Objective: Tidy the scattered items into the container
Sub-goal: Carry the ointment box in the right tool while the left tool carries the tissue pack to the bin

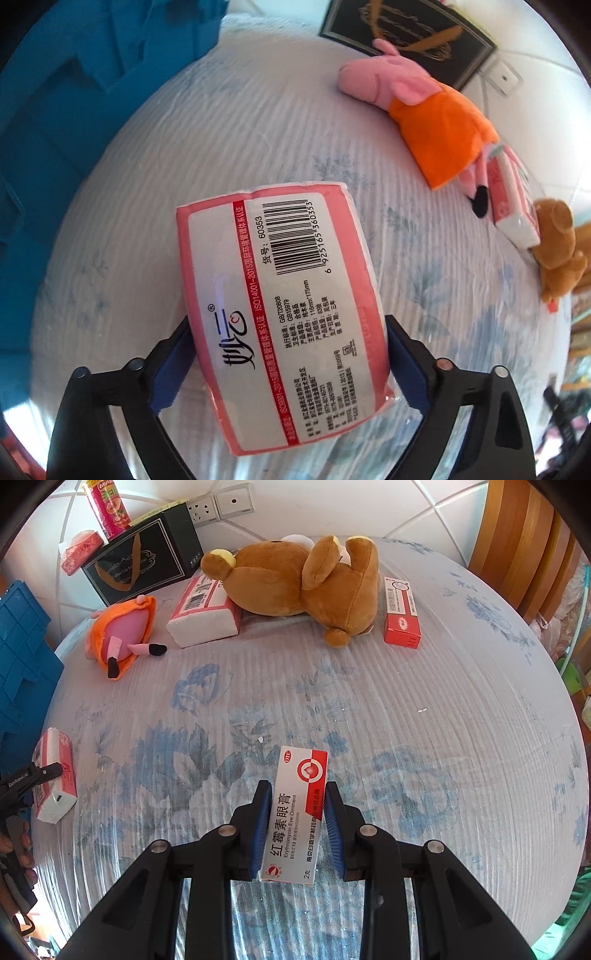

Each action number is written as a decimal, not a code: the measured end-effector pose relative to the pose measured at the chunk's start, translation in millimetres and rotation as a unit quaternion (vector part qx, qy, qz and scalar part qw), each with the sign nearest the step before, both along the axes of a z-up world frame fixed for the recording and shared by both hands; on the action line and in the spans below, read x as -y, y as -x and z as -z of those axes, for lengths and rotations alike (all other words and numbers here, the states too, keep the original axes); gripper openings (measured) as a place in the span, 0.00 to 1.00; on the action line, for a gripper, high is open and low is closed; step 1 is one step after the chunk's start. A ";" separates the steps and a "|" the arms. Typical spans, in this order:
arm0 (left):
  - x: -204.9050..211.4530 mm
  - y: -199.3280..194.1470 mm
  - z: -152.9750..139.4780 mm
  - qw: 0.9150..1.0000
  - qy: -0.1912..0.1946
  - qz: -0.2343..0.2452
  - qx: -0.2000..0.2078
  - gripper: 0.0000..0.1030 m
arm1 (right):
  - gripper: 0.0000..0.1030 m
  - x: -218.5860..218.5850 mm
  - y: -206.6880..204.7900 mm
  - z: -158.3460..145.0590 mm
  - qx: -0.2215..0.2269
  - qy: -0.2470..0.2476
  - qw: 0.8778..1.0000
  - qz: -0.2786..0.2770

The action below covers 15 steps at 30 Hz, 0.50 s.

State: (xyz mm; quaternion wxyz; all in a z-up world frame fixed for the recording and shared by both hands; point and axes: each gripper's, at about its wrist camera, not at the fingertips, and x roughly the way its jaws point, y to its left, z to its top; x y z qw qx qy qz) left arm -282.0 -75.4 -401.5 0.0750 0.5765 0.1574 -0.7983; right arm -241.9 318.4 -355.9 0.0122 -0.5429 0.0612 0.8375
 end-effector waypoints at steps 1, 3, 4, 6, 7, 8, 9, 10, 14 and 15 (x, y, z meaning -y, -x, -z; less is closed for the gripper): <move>-1.7 -3.1 -4.6 1.000 0.009 0.009 -0.004 0.89 | 0.27 -0.3 -0.8 -1.5 -0.001 0.001 1.000 0.000; -4.7 -10.0 -14.6 0.999 0.026 0.026 -0.012 0.89 | 0.27 -1.2 -2.3 -5.9 -0.003 0.002 1.000 0.000; -5.3 -12.6 -19.2 0.999 0.033 0.032 -0.015 0.88 | 0.27 -1.7 -3.2 -9.2 -0.005 0.002 1.000 0.001; -6.4 -20.6 -33.3 0.997 0.048 0.048 -0.023 0.88 | 0.27 -2.1 -4.9 -16.7 -0.009 0.004 1.000 0.002; -6.7 -24.7 -41.6 0.997 0.055 0.056 -0.029 0.88 | 0.27 -1.5 -5.8 -21.3 -0.011 0.003 1.000 0.002; -7.6 -27.9 -49.6 0.995 0.062 0.063 -0.036 0.88 | 0.27 -0.5 -6.5 -26.4 -0.015 0.003 1.000 0.002; -8.0 -32.1 -59.7 0.994 0.069 0.070 -0.045 0.88 | 0.27 0.8 -7.4 -32.2 -0.019 0.003 1.000 0.002; -7.8 -34.6 -68.6 0.993 0.074 0.075 -0.052 0.88 | 0.27 2.3 -8.6 -38.5 -0.024 0.004 1.000 0.002; -9.2 -47.0 -108.6 0.988 0.087 0.094 -0.082 0.88 | 0.27 11.1 -14.9 -65.5 -0.043 0.005 0.999 -0.001; -10.0 -50.6 -120.4 0.987 0.090 0.099 -0.092 0.88 | 0.27 14.3 -17.5 -72.7 -0.048 0.005 0.999 -0.002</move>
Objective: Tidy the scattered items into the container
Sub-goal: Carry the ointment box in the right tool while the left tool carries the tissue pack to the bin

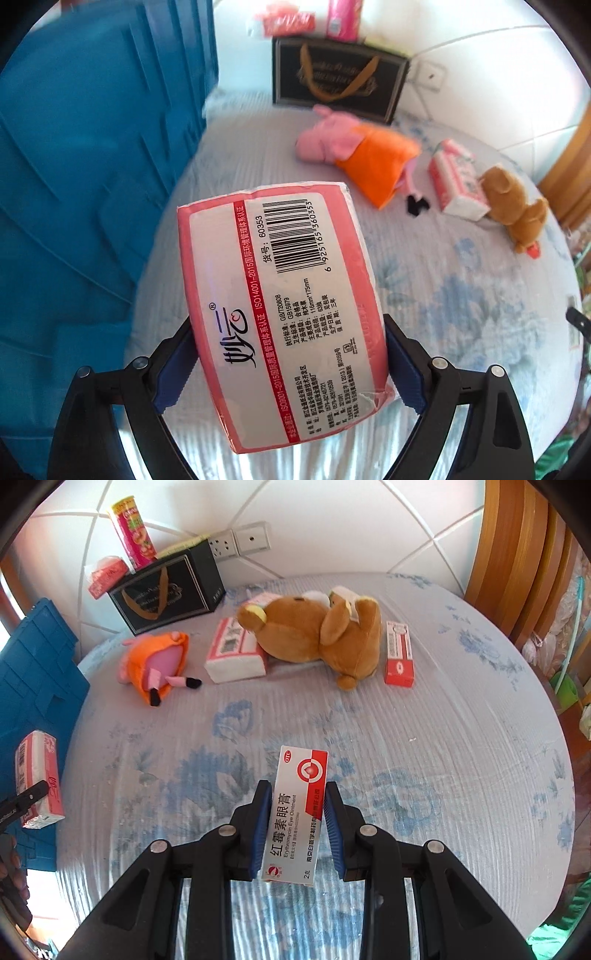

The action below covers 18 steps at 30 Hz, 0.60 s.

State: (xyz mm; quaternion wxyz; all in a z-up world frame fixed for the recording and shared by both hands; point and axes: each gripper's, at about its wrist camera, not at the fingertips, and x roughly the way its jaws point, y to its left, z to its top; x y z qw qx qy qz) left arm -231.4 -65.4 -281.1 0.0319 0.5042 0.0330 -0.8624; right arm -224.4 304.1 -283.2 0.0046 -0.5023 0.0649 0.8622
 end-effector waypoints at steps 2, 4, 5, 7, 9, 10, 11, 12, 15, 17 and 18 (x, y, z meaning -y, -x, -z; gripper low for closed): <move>-1.7 -3.6 -21.5 1.000 0.004 0.009 -0.019 0.88 | 0.27 6.4 -6.1 -14.8 -0.012 0.000 1.000 -0.003; -5.0 -8.3 -42.3 0.999 0.007 0.018 -0.039 0.88 | 0.27 13.1 -12.0 -30.2 -0.025 0.000 1.000 -0.007; -5.9 -10.7 -52.6 0.998 0.009 0.021 -0.050 0.88 | 0.27 17.0 -15.2 -37.6 -0.031 -0.001 0.999 -0.009; -6.4 -16.3 -74.7 0.997 0.010 0.028 -0.073 0.88 | 0.27 23.6 -21.5 -53.1 -0.044 -0.001 0.999 -0.013; -3.9 -23.0 -94.2 0.995 0.011 0.034 -0.092 0.88 | 0.27 29.5 -27.2 -67.5 -0.055 -0.002 0.998 -0.016; -1.6 -26.5 -103.3 0.994 0.010 0.036 -0.100 0.88 | 0.27 33.0 -29.3 -74.8 -0.059 -0.003 0.998 -0.018; 0.9 -29.4 -111.9 0.993 0.009 0.036 -0.108 0.88 | 0.27 36.0 -31.0 -81.6 -0.063 -0.004 0.998 -0.020; 4.2 -32.7 -122.0 0.992 0.008 0.036 -0.118 0.88 | 0.27 40.0 -33.4 -89.3 -0.069 -0.006 0.997 -0.022; 14.4 -42.3 -145.2 0.990 0.005 0.036 -0.139 0.88 | 0.27 52.8 -39.5 -110.1 -0.085 -0.014 0.996 -0.033; 21.7 -47.8 -160.5 0.988 0.001 0.036 -0.152 0.88 | 0.27 60.4 -42.6 -122.3 -0.094 -0.018 0.995 -0.040; 25.8 -51.3 -168.5 0.987 0.000 0.036 -0.158 0.88 | 0.27 64.6 -44.4 -128.5 -0.099 -0.019 0.994 -0.043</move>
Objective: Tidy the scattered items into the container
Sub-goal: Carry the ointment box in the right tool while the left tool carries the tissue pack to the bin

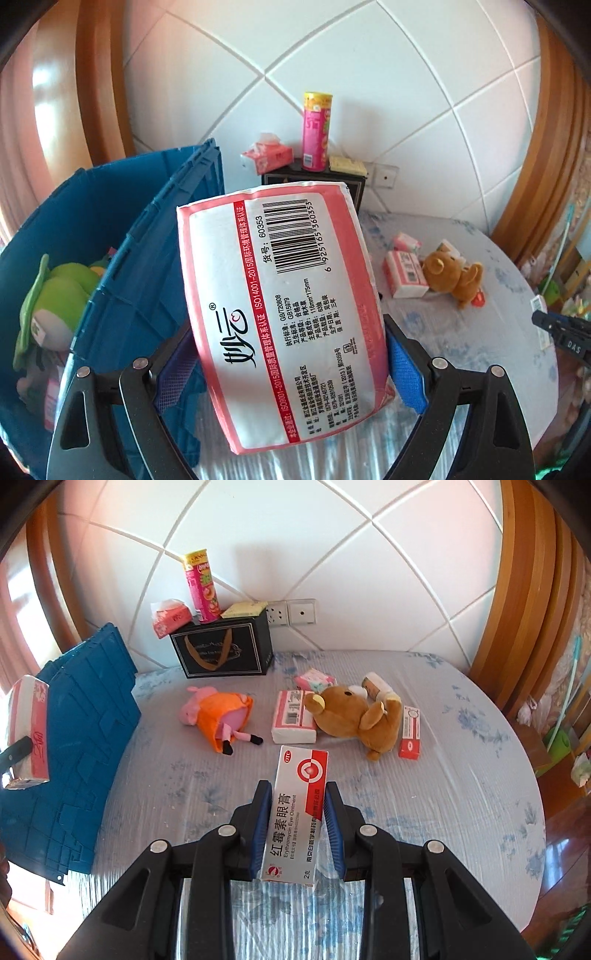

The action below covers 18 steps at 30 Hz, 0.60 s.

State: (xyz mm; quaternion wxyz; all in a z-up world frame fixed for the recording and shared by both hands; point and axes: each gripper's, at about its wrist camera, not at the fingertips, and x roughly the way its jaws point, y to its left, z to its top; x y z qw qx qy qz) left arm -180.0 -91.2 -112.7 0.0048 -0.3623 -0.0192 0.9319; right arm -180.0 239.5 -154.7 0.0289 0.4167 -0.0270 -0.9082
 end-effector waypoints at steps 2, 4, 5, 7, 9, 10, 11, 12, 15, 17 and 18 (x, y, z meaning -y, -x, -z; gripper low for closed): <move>7.4 -5.2 -13.1 1.000 -0.002 0.001 -0.013 0.88 | 0.27 10.0 -3.1 -13.8 -0.011 0.000 1.000 -0.005; 16.6 -9.5 -25.5 1.000 -0.002 0.001 -0.024 0.88 | 0.27 19.2 -5.1 -26.2 -0.020 0.001 1.000 -0.010; 22.5 -11.5 -31.7 1.000 -0.002 0.000 -0.029 0.89 | 0.27 25.2 -6.3 -32.8 -0.024 0.002 1.000 -0.013; 33.6 -14.9 -40.8 0.999 0.000 -0.003 -0.037 0.89 | 0.27 38.9 -8.1 -45.5 -0.032 0.001 0.999 -0.022; 44.8 -18.1 -47.7 0.999 0.001 -0.009 -0.043 0.89 | 0.27 54.4 -8.8 -57.5 -0.040 0.001 0.999 -0.032; 51.5 -20.2 -51.0 0.999 0.003 -0.012 -0.047 0.89 | 0.27 63.8 -8.9 -64.0 -0.045 0.002 0.998 -0.040; 57.4 -21.5 -53.9 0.999 0.004 -0.016 -0.049 0.89 | 0.27 71.2 -9.1 -69.0 -0.048 0.002 0.998 -0.046; 65.4 -22.6 -56.4 0.998 0.004 -0.021 -0.051 0.89 | 0.27 80.9 -8.9 -74.9 -0.052 0.002 0.997 -0.054; 86.2 -26.3 -61.2 0.998 0.001 -0.034 -0.053 0.89 | 0.27 105.8 -8.2 -85.3 -0.060 0.001 0.995 -0.075; 99.1 -28.4 -64.6 0.998 -0.001 -0.041 -0.054 0.89 | 0.27 124.0 -7.2 -91.9 -0.065 -0.001 0.994 -0.090; 105.1 -29.5 -66.5 0.997 -0.002 -0.045 -0.056 0.89 | 0.27 132.4 -7.0 -94.5 -0.067 -0.002 0.993 -0.096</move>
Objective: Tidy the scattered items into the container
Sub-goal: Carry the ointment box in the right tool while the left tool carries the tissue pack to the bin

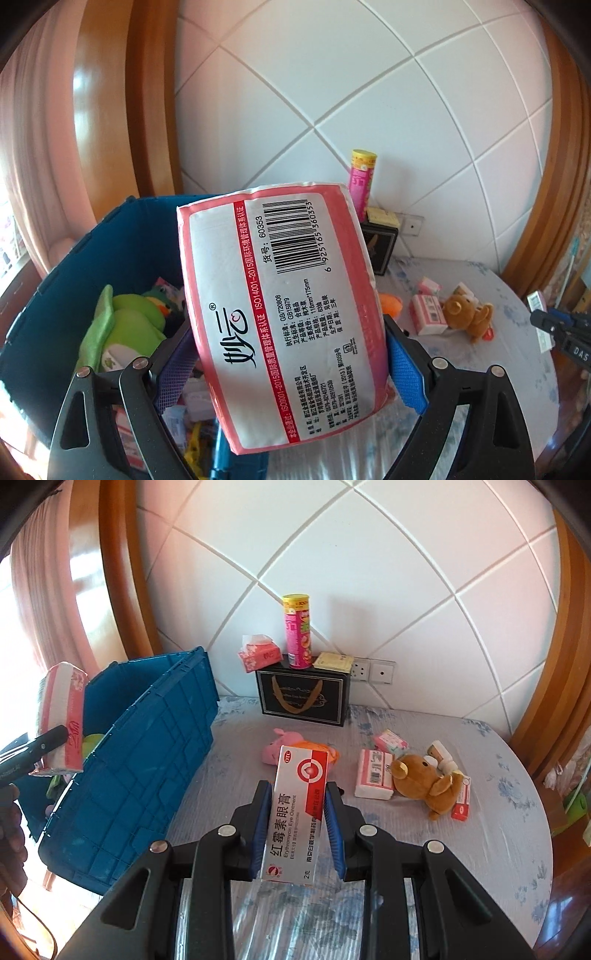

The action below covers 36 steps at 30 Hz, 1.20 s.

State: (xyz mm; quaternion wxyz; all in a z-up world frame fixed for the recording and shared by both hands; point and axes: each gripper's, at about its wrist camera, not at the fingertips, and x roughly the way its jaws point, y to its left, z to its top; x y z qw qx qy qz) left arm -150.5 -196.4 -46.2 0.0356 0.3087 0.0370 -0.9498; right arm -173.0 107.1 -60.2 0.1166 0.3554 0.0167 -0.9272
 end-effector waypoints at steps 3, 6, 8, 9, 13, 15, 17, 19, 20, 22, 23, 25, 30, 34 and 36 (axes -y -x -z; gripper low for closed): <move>19.2 -3.7 -5.0 1.000 0.001 -0.014 -0.008 0.89 | 0.27 27.9 2.7 -5.7 -0.003 -0.002 1.000 -0.018; 41.6 -6.6 -9.4 0.999 -0.001 -0.029 -0.015 0.89 | 0.27 54.7 5.7 -9.5 -0.007 -0.006 0.999 -0.037; 53.9 -8.9 -11.7 0.999 -0.002 -0.036 -0.018 0.89 | 0.27 70.1 9.4 -11.1 -0.009 -0.009 0.999 -0.049; 61.3 -10.4 -13.1 0.999 -0.003 -0.041 -0.020 0.89 | 0.27 78.6 10.8 -12.3 -0.012 -0.010 0.998 -0.054; 87.4 -17.8 -16.8 0.998 -0.005 -0.059 -0.027 0.89 | 0.27 114.0 15.9 -18.3 -0.019 -0.015 0.996 -0.081; 101.2 -22.4 -18.3 0.997 -0.006 -0.068 -0.030 0.89 | 0.27 128.6 17.6 -20.0 -0.023 -0.016 0.995 -0.093; 113.6 -25.7 -19.1 0.996 -0.007 -0.077 -0.032 0.89 | 0.27 145.5 20.8 -22.8 -0.025 -0.017 0.994 -0.107; 124.4 -28.5 -19.7 0.996 -0.008 -0.085 -0.034 0.89 | 0.27 161.8 23.6 -28.2 -0.029 -0.017 0.992 -0.120; 129.5 -30.1 -20.2 0.995 -0.008 -0.088 -0.035 0.89 | 0.27 168.7 24.1 -30.5 -0.030 -0.016 0.992 -0.125; 139.5 -32.5 -20.7 0.995 -0.006 -0.096 -0.037 0.89 | 0.27 183.5 26.1 -34.7 -0.033 -0.015 0.990 -0.138; 145.2 -33.9 -21.2 0.994 -0.006 -0.100 -0.037 0.89 | 0.27 191.3 26.6 -36.8 -0.034 -0.016 0.989 -0.144; 153.9 -35.5 -22.0 0.994 -0.007 -0.106 -0.038 0.89 | 0.27 205.1 26.5 -41.4 -0.036 -0.015 0.987 -0.156; 180.1 -38.1 -23.0 0.992 -0.007 -0.119 -0.039 0.89 | 0.27 242.6 24.8 -51.4 -0.042 -0.011 0.983 -0.178; 197.0 -34.7 -22.0 0.992 -0.003 -0.124 -0.033 0.89 | 0.27 267.1 25.8 -54.7 -0.036 0.007 0.981 -0.190; 205.6 -33.9 -23.6 0.992 0.001 -0.124 -0.033 0.89 | 0.27 279.2 25.1 -55.5 -0.036 0.011 0.980 -0.197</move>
